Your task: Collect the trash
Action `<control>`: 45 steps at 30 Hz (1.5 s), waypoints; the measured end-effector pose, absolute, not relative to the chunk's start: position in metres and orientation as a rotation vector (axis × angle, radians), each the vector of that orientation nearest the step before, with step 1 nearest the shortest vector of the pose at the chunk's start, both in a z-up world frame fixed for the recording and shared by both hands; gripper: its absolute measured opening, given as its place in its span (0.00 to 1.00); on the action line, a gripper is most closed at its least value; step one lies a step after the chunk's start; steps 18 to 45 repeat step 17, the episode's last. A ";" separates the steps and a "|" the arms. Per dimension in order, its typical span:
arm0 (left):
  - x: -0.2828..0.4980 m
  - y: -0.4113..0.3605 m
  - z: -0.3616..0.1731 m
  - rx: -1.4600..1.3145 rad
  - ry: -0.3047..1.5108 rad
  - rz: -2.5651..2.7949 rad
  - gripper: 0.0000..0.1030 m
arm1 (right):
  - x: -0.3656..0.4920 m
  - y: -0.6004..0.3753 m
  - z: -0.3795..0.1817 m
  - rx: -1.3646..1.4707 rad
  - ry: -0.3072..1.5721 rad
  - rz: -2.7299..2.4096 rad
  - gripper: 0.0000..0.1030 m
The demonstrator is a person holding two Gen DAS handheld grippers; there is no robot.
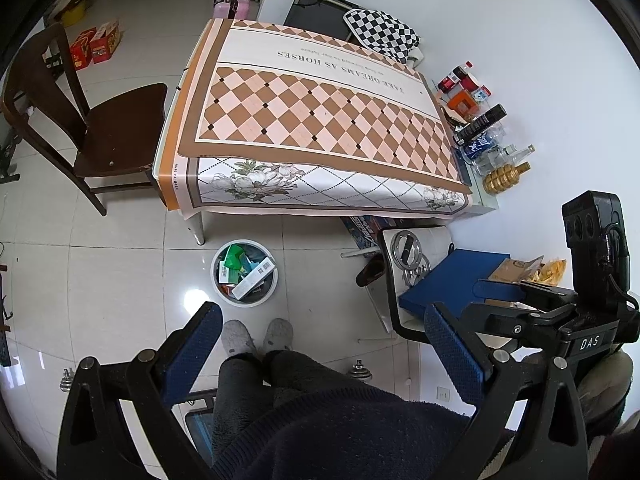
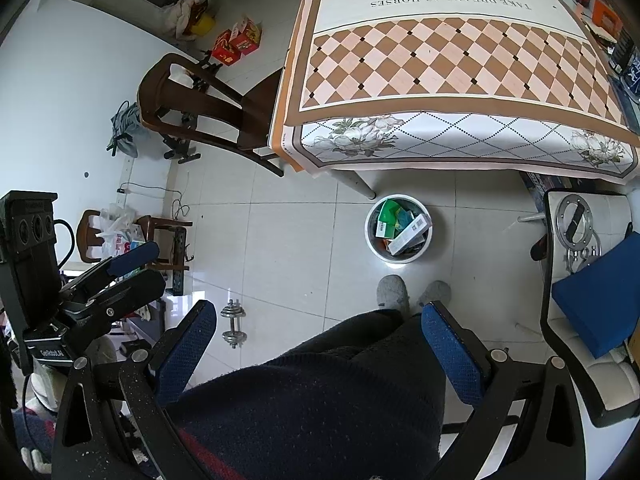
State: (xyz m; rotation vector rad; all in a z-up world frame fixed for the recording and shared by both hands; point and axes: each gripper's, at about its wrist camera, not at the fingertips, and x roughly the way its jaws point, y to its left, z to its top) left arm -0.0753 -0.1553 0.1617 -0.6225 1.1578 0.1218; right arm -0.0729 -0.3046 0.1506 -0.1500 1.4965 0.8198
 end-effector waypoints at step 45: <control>-0.073 -0.160 0.163 -0.623 1.159 0.112 1.00 | -0.076 -0.306 0.150 -0.155 1.502 0.823 1.00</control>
